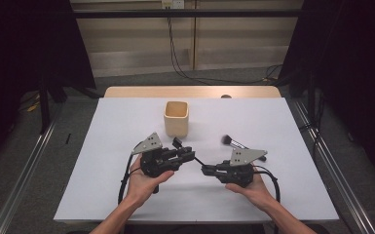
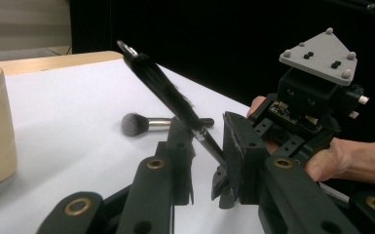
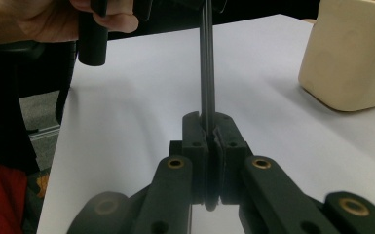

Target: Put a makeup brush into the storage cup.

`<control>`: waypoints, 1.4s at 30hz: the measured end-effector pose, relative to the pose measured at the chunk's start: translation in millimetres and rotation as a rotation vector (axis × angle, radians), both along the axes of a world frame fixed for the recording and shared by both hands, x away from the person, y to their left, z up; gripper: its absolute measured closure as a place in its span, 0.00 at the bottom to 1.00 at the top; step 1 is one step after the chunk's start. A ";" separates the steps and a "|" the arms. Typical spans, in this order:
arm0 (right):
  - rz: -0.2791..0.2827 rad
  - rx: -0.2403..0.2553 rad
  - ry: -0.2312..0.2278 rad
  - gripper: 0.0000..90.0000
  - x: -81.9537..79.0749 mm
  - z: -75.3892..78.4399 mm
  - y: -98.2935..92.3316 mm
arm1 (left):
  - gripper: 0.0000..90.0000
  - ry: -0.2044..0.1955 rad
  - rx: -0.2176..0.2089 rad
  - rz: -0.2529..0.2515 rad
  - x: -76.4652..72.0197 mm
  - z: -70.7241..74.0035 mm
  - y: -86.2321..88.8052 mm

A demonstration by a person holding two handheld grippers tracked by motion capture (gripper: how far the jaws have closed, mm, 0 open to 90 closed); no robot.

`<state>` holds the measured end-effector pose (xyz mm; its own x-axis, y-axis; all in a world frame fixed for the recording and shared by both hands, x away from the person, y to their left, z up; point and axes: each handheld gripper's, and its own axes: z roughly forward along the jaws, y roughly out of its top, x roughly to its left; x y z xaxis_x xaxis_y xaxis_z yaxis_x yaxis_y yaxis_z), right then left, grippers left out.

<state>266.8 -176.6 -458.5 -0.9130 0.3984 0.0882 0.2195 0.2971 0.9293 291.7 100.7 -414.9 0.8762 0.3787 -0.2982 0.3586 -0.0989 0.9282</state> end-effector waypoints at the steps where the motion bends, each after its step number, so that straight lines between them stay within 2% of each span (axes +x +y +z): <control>1: 0.000 -0.002 0.000 0.96 0.0 -0.2 0.2 | 0.83 0.008 -0.008 -0.001 -0.3 0.1 0.2; 7: 0.006 -0.010 0.004 0.96 0.4 -2.1 1.9 | 0.88 0.038 -0.031 -0.023 -0.8 1.8 -1.0; 15: 0.014 -0.009 0.013 0.95 -0.1 -3.8 5.3 | 0.93 0.029 -0.032 -0.048 -3.3 5.2 -2.9; 20: 0.006 0.018 0.054 0.94 0.3 -4.0 4.7 | 0.94 0.030 -0.036 -0.060 -2.1 7.2 -3.4; 25: -0.002 0.034 0.054 0.92 0.3 -3.2 5.7 | 0.95 0.032 -0.046 -0.072 -2.4 9.8 -3.7; 28: -0.006 0.036 0.058 0.90 0.9 -2.5 4.9 | 0.95 0.029 -0.044 -0.077 -2.9 10.3 -4.1; 31: -0.003 0.034 0.059 0.88 0.9 -2.5 4.7 | 0.95 0.012 -0.022 -0.080 -3.7 10.7 -4.5; 40: -0.038 0.046 0.087 0.53 2.4 -1.1 2.1 | 0.95 0.017 -0.014 -0.063 -2.7 10.3 -2.6; 42: -0.041 0.047 0.089 0.51 2.4 -1.2 2.1 | 0.95 0.018 -0.014 -0.060 -2.6 10.4 -2.3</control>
